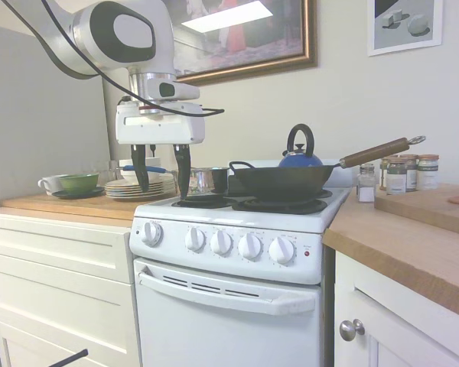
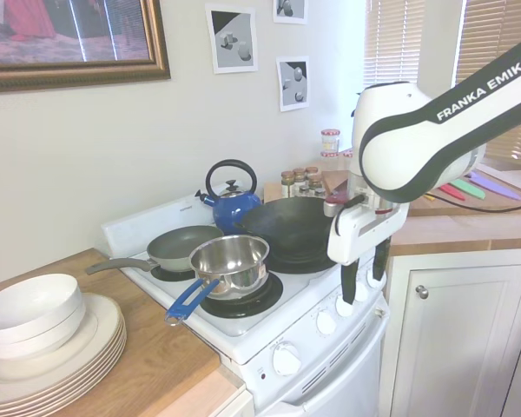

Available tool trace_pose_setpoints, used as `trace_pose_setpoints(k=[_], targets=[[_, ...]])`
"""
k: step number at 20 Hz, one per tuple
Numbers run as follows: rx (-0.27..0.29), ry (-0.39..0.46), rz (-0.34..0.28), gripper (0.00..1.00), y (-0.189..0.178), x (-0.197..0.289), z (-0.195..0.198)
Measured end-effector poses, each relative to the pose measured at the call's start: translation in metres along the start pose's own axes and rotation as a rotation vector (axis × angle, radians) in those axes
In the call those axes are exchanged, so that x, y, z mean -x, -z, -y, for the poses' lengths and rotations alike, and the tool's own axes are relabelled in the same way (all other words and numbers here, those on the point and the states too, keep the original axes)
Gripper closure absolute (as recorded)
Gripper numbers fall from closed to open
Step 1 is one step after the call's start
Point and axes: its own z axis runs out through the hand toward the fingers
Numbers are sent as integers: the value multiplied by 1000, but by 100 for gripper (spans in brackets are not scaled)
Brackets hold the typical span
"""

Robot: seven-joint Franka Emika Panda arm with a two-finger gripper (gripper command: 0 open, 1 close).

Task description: Turn on the stove on the bottom right

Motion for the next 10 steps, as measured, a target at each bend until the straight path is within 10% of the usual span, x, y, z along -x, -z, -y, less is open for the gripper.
trace_pose_setpoints(k=[2, 3, 10], targets=[[12, 2, 8, 0, -10, -11, -8], [18, 0, 15, 100, -15, -16, -12], [47, 9, 23, 100, -44, -42, -27]])
